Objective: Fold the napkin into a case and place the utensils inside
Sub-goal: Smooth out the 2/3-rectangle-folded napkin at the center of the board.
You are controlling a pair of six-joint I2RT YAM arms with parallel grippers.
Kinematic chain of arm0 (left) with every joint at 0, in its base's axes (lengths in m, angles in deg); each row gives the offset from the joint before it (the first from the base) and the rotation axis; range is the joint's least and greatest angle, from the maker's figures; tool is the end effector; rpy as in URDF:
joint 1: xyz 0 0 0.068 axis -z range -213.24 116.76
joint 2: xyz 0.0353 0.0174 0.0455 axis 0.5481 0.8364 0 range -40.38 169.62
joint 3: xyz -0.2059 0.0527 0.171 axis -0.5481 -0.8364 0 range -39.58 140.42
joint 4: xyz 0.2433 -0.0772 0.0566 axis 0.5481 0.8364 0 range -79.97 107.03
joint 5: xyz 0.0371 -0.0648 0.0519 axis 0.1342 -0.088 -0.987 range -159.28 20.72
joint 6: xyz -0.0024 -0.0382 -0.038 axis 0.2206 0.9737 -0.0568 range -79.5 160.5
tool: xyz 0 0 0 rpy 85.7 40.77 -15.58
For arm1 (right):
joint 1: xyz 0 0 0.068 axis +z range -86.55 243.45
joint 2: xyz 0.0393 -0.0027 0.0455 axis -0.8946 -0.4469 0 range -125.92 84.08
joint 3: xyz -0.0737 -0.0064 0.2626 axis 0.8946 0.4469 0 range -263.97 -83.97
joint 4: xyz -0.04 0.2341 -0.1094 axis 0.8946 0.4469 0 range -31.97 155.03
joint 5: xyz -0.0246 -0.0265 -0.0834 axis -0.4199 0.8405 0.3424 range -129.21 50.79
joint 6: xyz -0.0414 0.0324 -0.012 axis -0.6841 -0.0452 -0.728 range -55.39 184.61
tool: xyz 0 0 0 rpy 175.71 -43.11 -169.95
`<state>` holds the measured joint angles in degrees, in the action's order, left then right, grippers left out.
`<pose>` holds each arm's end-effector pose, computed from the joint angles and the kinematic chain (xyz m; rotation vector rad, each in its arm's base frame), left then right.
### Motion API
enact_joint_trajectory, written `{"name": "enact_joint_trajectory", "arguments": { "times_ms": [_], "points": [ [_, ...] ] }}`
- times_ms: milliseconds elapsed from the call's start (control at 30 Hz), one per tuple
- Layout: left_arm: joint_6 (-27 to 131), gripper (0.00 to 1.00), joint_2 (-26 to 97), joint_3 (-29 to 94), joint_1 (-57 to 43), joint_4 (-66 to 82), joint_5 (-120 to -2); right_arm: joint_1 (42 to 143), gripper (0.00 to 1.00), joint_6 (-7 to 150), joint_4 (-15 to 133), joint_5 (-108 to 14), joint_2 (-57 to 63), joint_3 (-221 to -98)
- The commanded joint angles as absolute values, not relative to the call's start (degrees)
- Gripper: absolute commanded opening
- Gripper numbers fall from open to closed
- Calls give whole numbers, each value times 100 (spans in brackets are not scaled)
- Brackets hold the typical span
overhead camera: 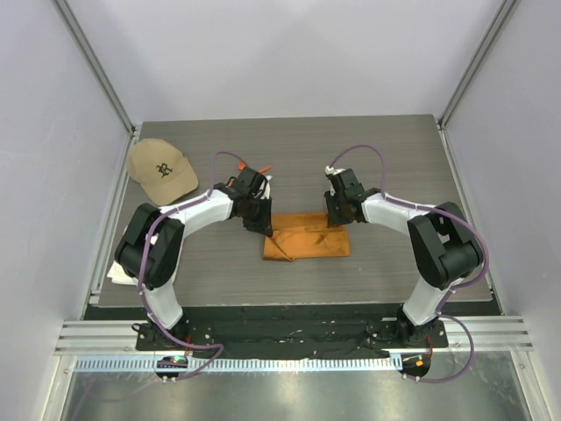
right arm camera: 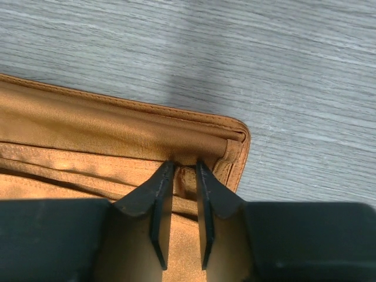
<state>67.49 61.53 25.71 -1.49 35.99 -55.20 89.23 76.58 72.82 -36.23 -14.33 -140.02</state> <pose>0.2989 -0.1951 0.1775 0.1988 2.7694 -0.6309 0.3065 0.1460 0.1618 -0.2901 2.5605 0.1821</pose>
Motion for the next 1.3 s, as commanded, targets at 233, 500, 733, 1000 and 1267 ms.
{"name": "enact_joint_trajectory", "arguments": {
  "times_ms": [233, 500, 733, 1000, 1267],
  "points": [
    [6801, 2, 5964, 2669, -151, 3482, -5548, 8964, 7, 7586, 7912, -3183, -848, -14049],
    [6845, 0, 5903, 2563, -151, 3420, -5504, 8956, 1, 7683, 8044, -3087, -469, -13636],
    [6845, 0, 5806, 2475, -151, 3359, -5478, 8929, 6, 7718, 7755, -3332, -363, -13345],
    [6880, 0, 5876, 2528, -151, 3332, -5390, 8991, 29, 7621, 7868, -3280, -652, -13933],
    [6872, 0, 5867, 2537, -151, 3332, -5346, 9009, 30, 7578, 7640, -3324, -1075, -14171]
  ]
}}
